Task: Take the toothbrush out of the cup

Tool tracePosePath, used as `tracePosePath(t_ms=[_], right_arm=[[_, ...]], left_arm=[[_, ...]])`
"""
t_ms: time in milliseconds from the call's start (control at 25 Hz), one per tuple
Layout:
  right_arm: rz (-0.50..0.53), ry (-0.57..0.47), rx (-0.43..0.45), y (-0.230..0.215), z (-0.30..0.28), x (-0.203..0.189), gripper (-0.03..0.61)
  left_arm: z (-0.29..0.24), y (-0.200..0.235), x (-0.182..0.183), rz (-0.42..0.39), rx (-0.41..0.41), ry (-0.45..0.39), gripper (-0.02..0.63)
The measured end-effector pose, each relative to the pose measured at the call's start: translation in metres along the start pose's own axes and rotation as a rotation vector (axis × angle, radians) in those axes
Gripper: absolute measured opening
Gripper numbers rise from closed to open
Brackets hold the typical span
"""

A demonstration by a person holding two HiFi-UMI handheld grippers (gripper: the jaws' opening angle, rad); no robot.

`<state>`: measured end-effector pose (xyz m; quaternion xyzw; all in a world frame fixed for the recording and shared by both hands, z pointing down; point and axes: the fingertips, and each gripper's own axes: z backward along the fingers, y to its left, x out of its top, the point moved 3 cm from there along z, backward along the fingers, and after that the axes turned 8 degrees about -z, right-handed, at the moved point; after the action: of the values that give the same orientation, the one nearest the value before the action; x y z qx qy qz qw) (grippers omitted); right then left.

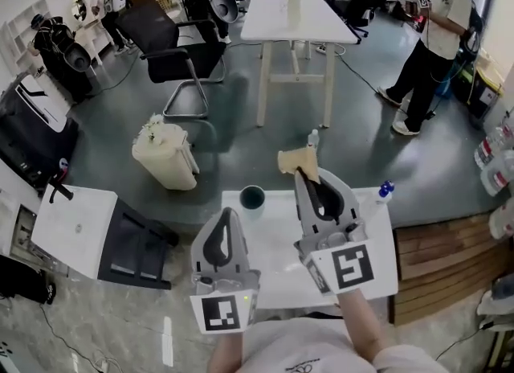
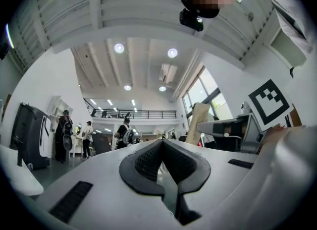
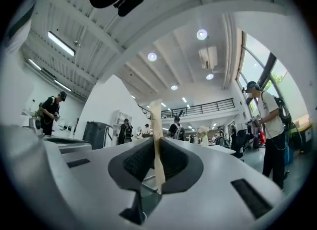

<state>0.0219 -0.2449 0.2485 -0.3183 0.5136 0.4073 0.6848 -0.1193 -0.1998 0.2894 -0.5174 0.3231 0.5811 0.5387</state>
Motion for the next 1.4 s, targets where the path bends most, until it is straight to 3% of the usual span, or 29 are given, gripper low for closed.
tracePosePath(t_ms=[240,560,880,1400], right_arm=[[-0.002,-0.109,-0.118,-0.03,0.049,0.017,0.031],[0.007,-0.104,-0.224,-0.059,0.104,0.005,0.031],[-0.015,-0.079,-0.284,-0.079,0.126,-0.01,0.031],[-0.022,-0.057,-0.308,-0.082,0.127,-0.013,0.031]], left_arm=[[-0.009,-0.025,0.01,-0.039,-0.064,-0.039,0.015],[-0.013,-0.053,0.01,-0.082,-0.124,-0.05,0.015],[-0.019,-0.06,0.01,-0.096,-0.106,-0.06,0.015],[-0.021,-0.059,0.008,-0.092,-0.108,-0.057,0.015]])
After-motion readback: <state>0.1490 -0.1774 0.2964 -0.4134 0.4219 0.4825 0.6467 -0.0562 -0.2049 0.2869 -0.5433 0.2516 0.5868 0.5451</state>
